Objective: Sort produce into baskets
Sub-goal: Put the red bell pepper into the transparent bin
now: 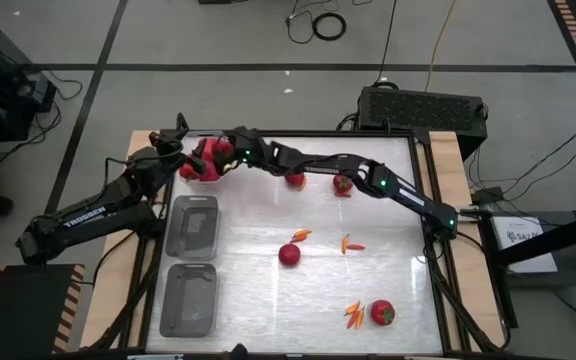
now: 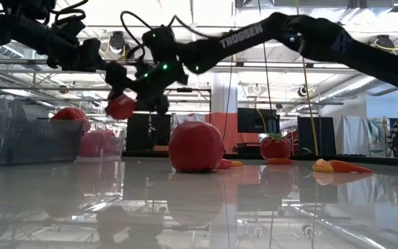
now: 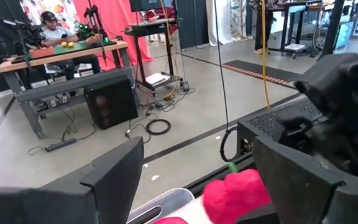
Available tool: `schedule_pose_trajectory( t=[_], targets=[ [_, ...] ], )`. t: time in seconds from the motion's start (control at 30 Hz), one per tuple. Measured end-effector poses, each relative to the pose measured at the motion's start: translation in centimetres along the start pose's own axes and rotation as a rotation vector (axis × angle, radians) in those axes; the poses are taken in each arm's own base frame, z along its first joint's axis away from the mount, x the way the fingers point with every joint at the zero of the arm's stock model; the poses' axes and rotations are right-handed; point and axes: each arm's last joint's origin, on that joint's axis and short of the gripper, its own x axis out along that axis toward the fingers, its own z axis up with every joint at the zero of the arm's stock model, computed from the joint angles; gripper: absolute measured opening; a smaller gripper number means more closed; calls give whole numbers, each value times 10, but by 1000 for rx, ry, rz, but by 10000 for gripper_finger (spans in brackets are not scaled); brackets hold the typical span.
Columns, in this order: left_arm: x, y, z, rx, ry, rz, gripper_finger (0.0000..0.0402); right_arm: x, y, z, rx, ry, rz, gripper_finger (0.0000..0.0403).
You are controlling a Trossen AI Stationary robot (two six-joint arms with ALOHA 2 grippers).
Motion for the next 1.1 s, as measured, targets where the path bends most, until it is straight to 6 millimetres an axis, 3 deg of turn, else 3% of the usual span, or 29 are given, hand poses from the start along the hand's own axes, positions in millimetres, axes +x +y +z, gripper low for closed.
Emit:
schedule_pose_trajectory(
  t=[0.3,0.47,1.1],
  targets=[
    [0,0,2,-7,-16,1,308,21,-12,-21,75,-269,114,308],
    [0,0,3,-11,-29,2,308,25,-12,-37,18,-217,98,309],
    [0,0,5,-16,-50,3,308,20,11,-56,-118,-49,264,317]
  ],
)
